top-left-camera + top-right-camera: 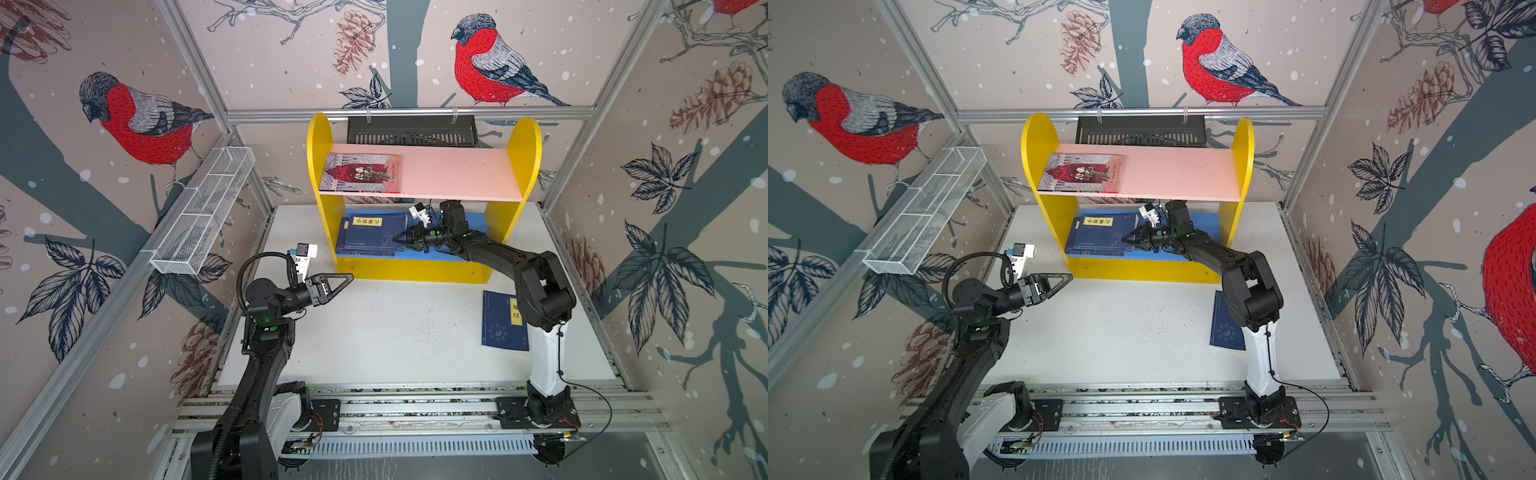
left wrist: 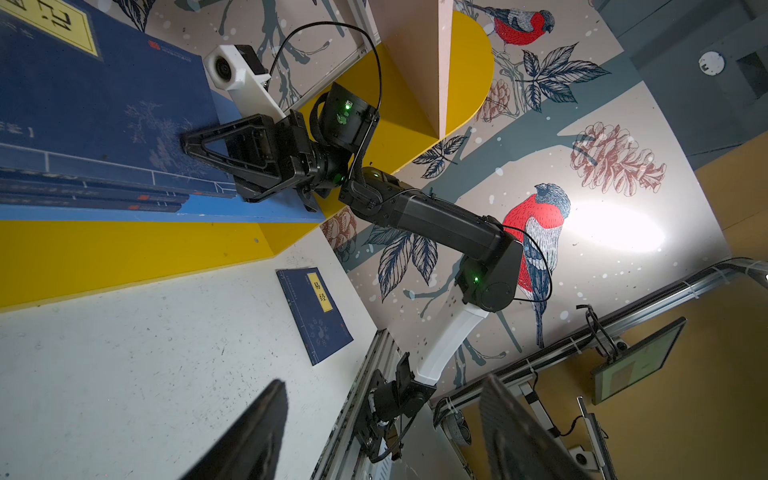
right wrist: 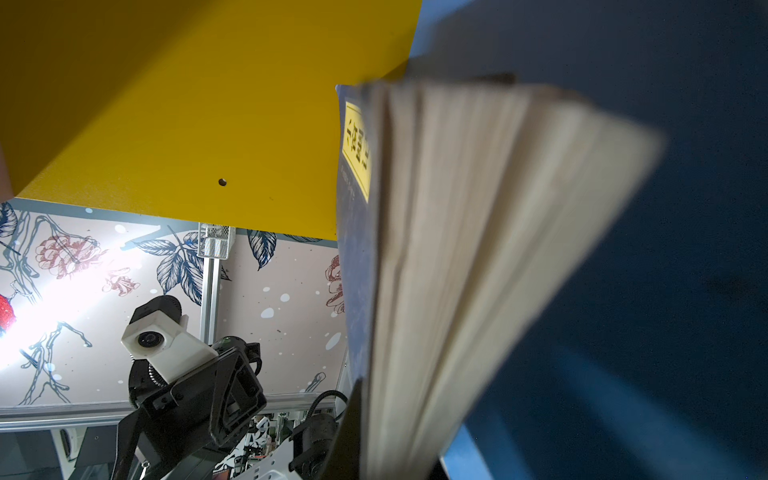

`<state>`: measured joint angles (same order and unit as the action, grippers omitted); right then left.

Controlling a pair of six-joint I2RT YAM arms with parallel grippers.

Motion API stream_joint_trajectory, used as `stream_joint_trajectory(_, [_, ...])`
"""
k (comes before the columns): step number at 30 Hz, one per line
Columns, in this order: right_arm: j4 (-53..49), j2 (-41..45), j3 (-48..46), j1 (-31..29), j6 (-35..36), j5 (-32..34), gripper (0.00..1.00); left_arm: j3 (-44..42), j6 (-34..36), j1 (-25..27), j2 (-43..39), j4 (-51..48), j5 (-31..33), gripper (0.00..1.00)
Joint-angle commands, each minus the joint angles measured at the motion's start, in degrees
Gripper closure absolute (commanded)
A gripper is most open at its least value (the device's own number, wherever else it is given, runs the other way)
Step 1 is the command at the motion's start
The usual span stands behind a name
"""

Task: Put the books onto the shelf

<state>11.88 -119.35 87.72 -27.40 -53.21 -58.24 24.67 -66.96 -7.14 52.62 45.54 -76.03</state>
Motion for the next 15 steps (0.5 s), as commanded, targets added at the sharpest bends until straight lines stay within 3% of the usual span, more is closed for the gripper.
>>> stream_joint_trajectory(1, [-3.3,-0.4,1.2,-0.2,3.2,0.6,0.87,0.3,0.9,0.0,-0.2,0.7,-0.3,0.26])
stream_joint_trajectory(7, [-6.9,-0.2,1.9,-0.3,5.5,2.9,0.59,0.3,1.0,0.0,-0.2,0.4,-0.4,0.26])
stream_joint_trajectory(15, [-11.5,1.0,2.7,0.0,8.2,7.9,0.45,0.9,1.1,0.0,-0.4,0.0,-0.3,0.26])
